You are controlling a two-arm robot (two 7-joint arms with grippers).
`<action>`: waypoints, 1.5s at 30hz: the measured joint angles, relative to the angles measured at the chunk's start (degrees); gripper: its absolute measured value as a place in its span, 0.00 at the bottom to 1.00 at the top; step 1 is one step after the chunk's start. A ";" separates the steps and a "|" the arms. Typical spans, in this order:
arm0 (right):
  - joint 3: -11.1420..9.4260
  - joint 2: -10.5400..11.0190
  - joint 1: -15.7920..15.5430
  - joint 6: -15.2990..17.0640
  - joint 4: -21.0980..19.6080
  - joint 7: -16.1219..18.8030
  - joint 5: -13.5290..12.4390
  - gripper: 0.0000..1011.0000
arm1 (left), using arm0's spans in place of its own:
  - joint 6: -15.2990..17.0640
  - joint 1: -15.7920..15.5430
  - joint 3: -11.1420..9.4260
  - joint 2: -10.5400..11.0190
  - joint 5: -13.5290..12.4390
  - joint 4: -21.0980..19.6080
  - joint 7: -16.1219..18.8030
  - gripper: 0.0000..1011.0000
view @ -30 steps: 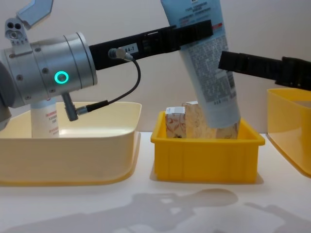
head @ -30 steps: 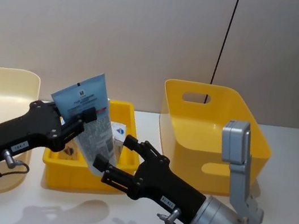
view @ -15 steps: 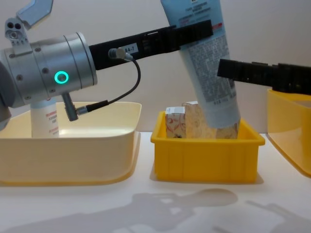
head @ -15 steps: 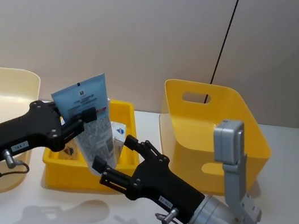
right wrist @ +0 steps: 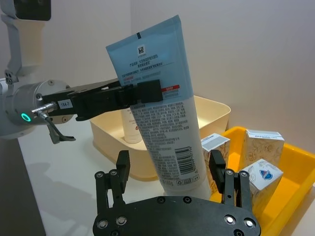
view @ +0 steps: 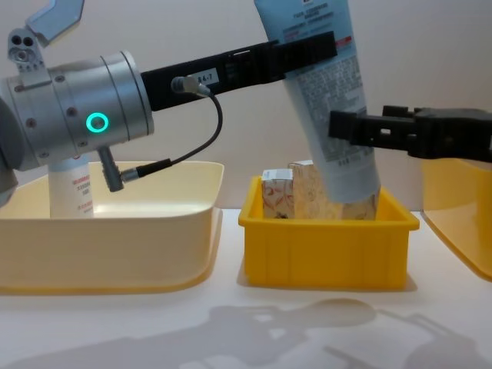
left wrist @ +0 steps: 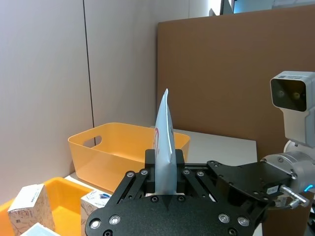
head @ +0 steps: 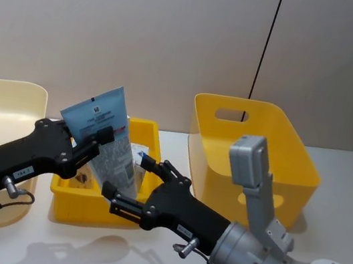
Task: Bimanual collaborative sorting of washing and personal care products
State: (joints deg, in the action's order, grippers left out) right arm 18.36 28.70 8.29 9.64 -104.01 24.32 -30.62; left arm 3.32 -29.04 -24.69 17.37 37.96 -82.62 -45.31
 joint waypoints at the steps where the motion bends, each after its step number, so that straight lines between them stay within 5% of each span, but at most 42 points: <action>1: 0.21 -0.05 0.20 -0.03 0.20 -0.08 0.14 0.99 | 0.00 0.00 0.00 0.00 0.00 0.00 0.00 0.21; 25: 5.34 -2.24 6.29 -0.15 5.53 -1.27 4.15 0.99 | 0.00 0.00 0.00 0.00 0.00 0.00 0.00 0.21; 38: 6.30 -2.73 7.40 0.12 6.58 -1.51 4.94 0.69 | 0.00 0.00 0.01 0.01 0.00 0.00 0.00 0.21; 45: 6.47 -2.84 7.62 0.16 6.78 -1.54 5.11 0.64 | 0.00 0.00 0.01 0.00 0.00 0.00 0.00 0.21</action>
State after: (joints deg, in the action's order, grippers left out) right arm 24.84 25.86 15.91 9.81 -97.23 22.79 -25.51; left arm 3.32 -29.05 -24.68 17.37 37.96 -82.62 -45.31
